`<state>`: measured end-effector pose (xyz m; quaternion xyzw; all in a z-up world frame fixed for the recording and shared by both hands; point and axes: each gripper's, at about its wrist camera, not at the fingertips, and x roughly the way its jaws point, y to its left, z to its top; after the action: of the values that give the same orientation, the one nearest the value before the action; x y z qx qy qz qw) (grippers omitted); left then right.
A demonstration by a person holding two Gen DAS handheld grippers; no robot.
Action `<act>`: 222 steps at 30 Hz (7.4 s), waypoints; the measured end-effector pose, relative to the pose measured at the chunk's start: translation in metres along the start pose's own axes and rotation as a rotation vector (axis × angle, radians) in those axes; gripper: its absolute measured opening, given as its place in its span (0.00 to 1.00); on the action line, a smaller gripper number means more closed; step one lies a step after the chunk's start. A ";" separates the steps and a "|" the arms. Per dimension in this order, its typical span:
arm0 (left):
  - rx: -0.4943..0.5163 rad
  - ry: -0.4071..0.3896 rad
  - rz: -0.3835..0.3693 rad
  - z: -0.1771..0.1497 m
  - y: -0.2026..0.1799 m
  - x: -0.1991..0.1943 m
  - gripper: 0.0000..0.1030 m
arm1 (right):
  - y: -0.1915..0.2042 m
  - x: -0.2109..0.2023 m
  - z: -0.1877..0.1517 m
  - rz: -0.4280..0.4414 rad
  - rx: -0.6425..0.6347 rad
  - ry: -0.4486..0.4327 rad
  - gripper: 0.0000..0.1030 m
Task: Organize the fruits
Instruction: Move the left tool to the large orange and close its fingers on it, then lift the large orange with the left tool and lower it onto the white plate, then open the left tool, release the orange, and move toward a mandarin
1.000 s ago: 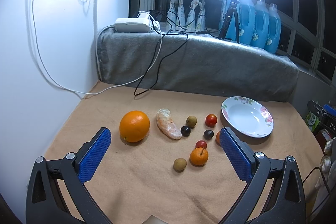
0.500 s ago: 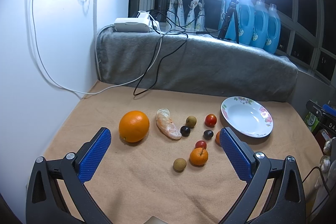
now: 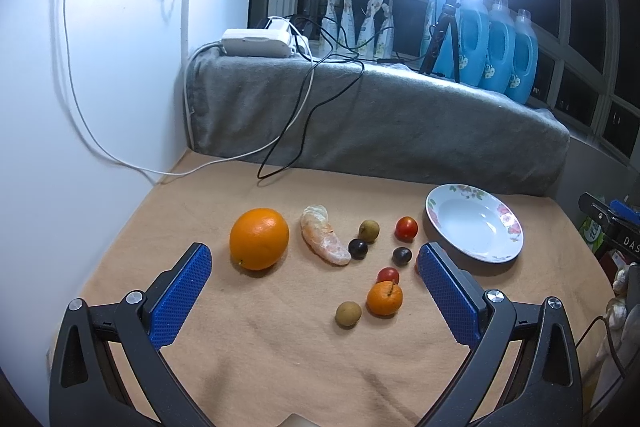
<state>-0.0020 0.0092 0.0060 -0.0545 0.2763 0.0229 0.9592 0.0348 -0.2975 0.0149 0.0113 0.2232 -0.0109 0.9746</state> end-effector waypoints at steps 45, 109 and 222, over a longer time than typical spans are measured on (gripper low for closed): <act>-0.213 0.222 -0.143 -0.023 0.101 0.092 0.72 | 0.202 0.131 0.020 0.725 -0.159 0.499 1.00; -0.183 0.264 -0.235 -0.013 0.075 0.116 0.48 | 0.282 0.189 -0.002 0.849 -0.062 0.747 0.68; 0.043 0.229 -0.209 -0.040 -0.004 0.083 0.61 | 0.091 0.113 0.011 0.623 -0.155 0.414 0.85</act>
<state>0.0470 0.0020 -0.0716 -0.0646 0.3770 -0.0891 0.9196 0.1438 -0.2089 -0.0229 0.0069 0.4014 0.3054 0.8634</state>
